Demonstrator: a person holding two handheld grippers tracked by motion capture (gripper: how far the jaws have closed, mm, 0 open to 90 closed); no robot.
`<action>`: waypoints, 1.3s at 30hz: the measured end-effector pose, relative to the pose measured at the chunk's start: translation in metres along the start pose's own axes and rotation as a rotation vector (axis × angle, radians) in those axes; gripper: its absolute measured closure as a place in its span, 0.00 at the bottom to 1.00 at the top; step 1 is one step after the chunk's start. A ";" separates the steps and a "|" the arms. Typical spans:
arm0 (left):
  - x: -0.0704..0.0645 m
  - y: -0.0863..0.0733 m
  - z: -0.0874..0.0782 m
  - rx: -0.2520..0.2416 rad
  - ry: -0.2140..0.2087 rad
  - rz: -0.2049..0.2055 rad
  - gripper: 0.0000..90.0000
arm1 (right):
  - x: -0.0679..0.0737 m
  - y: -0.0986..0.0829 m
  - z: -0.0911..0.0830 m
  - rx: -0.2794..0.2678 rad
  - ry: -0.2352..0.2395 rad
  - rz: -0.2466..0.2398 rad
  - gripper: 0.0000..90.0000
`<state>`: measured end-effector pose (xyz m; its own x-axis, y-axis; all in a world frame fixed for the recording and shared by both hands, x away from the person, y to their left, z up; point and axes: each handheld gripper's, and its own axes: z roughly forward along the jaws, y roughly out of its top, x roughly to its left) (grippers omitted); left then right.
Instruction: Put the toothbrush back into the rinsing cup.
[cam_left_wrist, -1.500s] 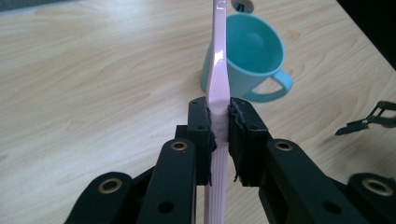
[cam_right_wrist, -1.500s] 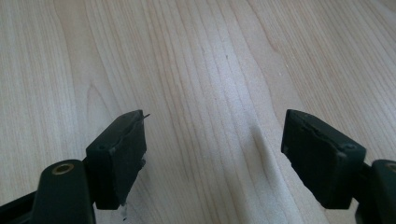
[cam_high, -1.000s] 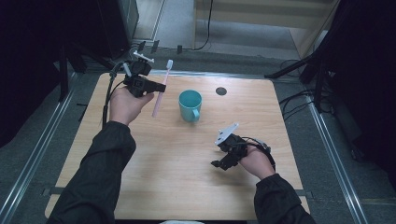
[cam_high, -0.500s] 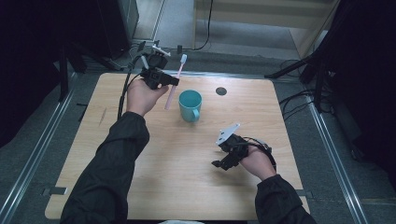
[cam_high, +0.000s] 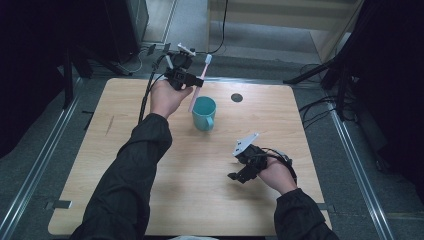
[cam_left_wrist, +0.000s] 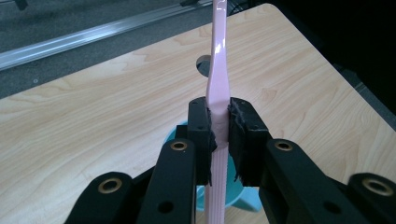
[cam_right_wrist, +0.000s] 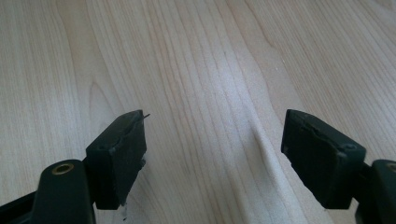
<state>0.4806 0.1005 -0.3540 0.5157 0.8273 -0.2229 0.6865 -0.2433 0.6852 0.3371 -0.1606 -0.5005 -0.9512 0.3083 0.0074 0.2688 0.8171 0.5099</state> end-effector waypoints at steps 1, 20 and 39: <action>0.000 0.002 0.001 -0.002 -0.001 -0.004 0.88 | 0.000 0.000 0.000 0.000 0.003 -0.002 0.25; -0.001 0.003 0.033 -0.097 0.036 0.016 0.88 | -0.001 -0.001 0.000 0.000 0.006 -0.002 0.25; 0.001 -0.039 0.047 -0.208 0.067 -0.019 0.88 | 0.000 -0.001 0.001 0.009 0.007 -0.004 0.25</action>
<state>0.4782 0.0868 -0.4138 0.4638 0.8641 -0.1955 0.5718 -0.1234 0.8111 0.3373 -0.1611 -0.5021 -0.9534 0.3016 0.0109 0.2660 0.8226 0.5026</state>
